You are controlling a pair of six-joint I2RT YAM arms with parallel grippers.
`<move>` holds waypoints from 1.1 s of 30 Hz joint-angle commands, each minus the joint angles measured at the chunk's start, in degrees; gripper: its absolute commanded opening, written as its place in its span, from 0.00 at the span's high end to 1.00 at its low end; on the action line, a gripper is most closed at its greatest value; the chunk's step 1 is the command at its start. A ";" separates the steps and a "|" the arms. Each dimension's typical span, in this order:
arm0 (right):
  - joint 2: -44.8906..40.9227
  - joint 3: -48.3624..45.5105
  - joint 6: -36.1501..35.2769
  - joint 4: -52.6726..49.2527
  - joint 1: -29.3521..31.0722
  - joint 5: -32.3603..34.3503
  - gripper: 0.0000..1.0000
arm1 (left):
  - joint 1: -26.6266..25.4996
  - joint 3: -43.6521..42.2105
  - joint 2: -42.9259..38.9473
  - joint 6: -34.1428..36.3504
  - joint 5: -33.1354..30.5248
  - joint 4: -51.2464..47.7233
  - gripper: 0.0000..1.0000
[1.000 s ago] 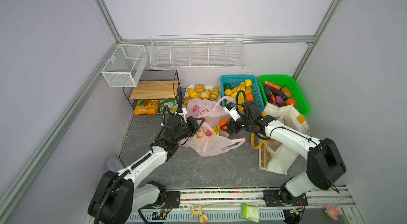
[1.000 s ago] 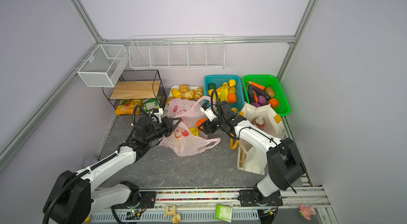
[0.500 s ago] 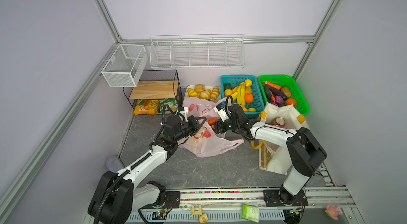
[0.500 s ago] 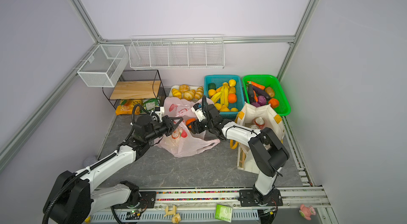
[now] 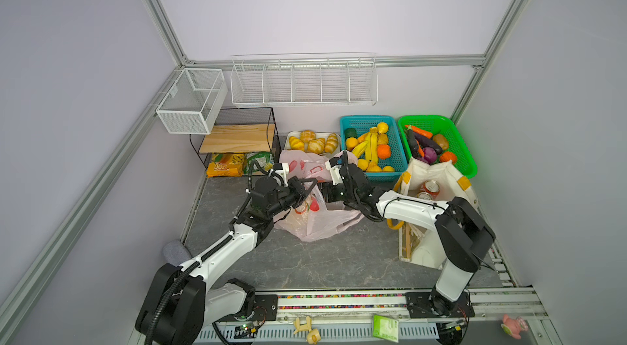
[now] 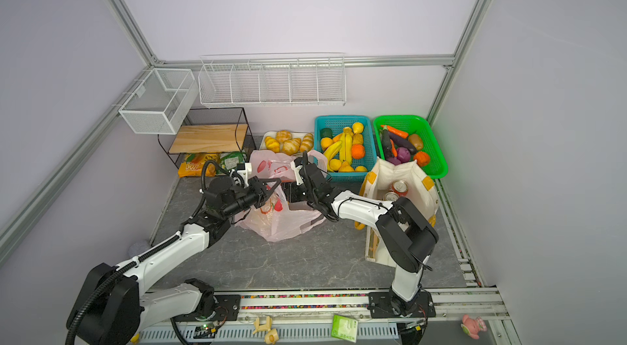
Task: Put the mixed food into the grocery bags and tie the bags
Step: 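Open the right gripper to drop the orange beside the bananas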
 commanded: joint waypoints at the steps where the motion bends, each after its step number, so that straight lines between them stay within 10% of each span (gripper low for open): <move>1: 1.39 2.00 3.29 0.98 0.25 -2.73 0.14 | -0.22 0.18 0.37 -0.20 0.90 1.35 1.00; 12: -1.06 1.21 -0.46 -2.06 0.20 -5.11 0.03 | -0.22 -0.26 0.41 0.28 0.79 1.65 1.00; 25: -15.22 -2.69 -20.02 -26.60 -0.71 12.13 0.07 | 2.66 -2.68 0.41 1.10 0.87 1.04 1.00; 33: -17.96 -5.47 -16.04 -31.86 -4.51 17.14 0.26 | 3.09 -2.45 1.05 1.23 0.97 0.88 1.00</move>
